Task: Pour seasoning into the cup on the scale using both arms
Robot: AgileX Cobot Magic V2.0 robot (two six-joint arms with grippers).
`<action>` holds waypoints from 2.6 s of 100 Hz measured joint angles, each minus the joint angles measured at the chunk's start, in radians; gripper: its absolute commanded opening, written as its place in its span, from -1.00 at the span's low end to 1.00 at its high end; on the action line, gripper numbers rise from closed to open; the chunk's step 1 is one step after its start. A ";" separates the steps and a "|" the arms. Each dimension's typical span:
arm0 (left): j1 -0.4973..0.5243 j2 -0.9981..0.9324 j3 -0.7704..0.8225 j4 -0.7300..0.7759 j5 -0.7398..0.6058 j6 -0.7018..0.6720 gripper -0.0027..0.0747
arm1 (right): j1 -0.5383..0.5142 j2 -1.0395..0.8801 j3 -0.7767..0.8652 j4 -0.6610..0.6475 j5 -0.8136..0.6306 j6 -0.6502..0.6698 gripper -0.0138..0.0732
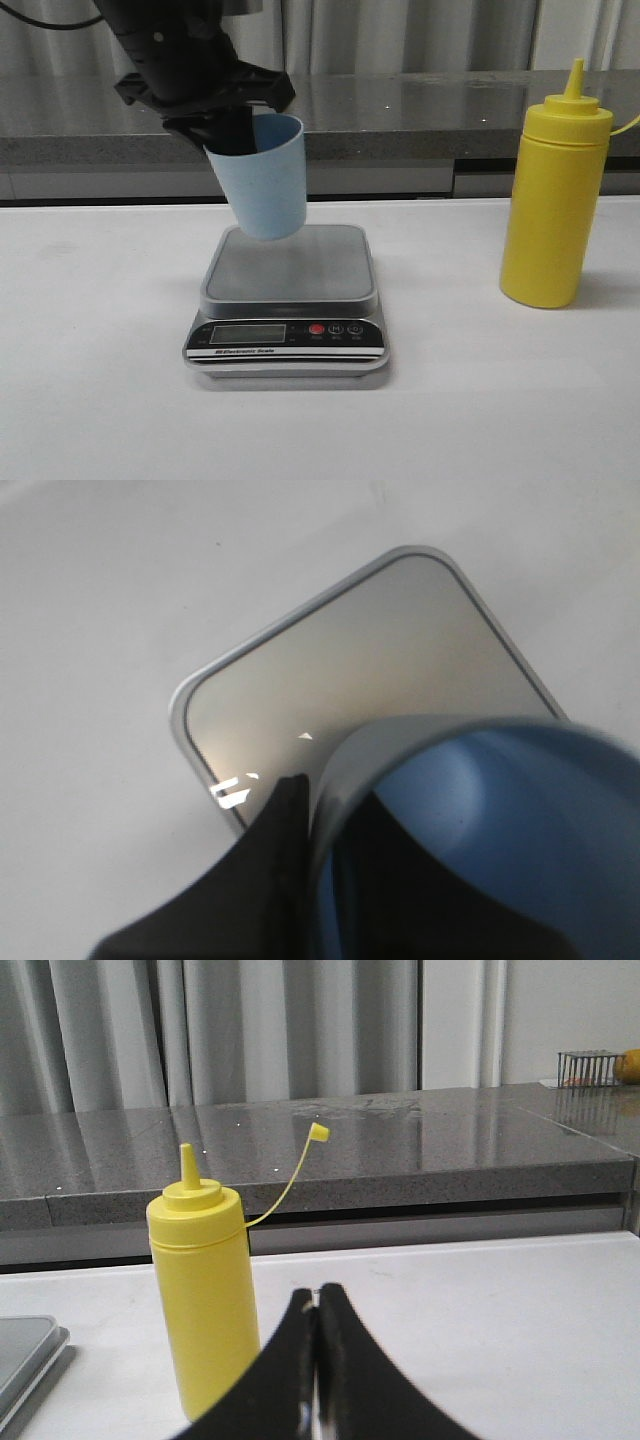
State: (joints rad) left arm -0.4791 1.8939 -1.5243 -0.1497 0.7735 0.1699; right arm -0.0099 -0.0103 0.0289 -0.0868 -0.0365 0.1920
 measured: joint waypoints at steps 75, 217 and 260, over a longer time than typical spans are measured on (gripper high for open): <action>-0.023 0.052 -0.021 -0.018 -0.016 0.007 -0.01 | 0.000 0.000 0.000 0.000 0.000 0.000 -0.82; -0.017 -0.914 0.766 -0.045 -0.432 -0.032 -0.98 | 0.000 0.000 0.000 0.000 0.000 0.000 -0.82; -0.017 -1.293 1.070 -0.047 -0.457 -0.033 -0.98 | 0.000 0.000 0.000 0.000 0.000 0.000 -0.82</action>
State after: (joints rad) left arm -0.4960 0.6010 -0.4541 -0.1965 0.3164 0.1369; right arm -0.0099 -0.0103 0.0289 -0.0868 -0.0365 0.1920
